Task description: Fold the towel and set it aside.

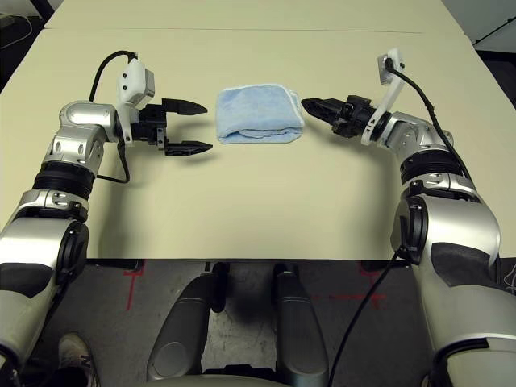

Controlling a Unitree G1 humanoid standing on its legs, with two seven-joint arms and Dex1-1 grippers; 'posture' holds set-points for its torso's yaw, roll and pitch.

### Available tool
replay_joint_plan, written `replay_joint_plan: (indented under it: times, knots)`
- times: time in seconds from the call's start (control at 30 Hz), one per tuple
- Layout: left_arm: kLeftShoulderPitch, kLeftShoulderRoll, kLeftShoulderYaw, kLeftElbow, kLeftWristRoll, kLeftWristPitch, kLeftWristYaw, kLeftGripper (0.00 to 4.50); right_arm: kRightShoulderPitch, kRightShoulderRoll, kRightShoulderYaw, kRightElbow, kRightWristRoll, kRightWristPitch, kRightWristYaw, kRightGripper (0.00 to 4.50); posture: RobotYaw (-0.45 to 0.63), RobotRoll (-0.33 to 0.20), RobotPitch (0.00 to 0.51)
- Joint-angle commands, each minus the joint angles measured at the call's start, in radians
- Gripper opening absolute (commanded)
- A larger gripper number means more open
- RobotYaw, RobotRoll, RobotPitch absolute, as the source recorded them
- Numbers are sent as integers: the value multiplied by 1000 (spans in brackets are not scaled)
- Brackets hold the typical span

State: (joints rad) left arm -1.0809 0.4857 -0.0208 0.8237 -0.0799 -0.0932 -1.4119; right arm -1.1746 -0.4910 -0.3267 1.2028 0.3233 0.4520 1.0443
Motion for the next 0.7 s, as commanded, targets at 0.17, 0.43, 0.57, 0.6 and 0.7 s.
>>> replay_joint_plan:
  times: [0.17,0.43,0.57,0.6,0.7]
  knots:
    - [39,-4,-22,-67,-20,40,-6,4500,-10,33,10,-6,-2,51,-76,4460,70,0,252]
    - [58,-10,-23,-114,-47,79,-15,4500,-18,73,25,-7,-4,85,-106,4460,75,0,253]
    - [73,-6,-20,-148,-72,115,-25,4500,-20,84,31,-15,-3,112,-103,4460,76,0,252]
    - [76,-6,-19,-151,-78,121,-22,4500,-19,85,31,-17,-3,113,-104,4460,75,0,252]
    - [80,-9,-14,-154,-89,125,-10,4500,-20,88,25,-18,2,116,-115,4460,73,0,252]
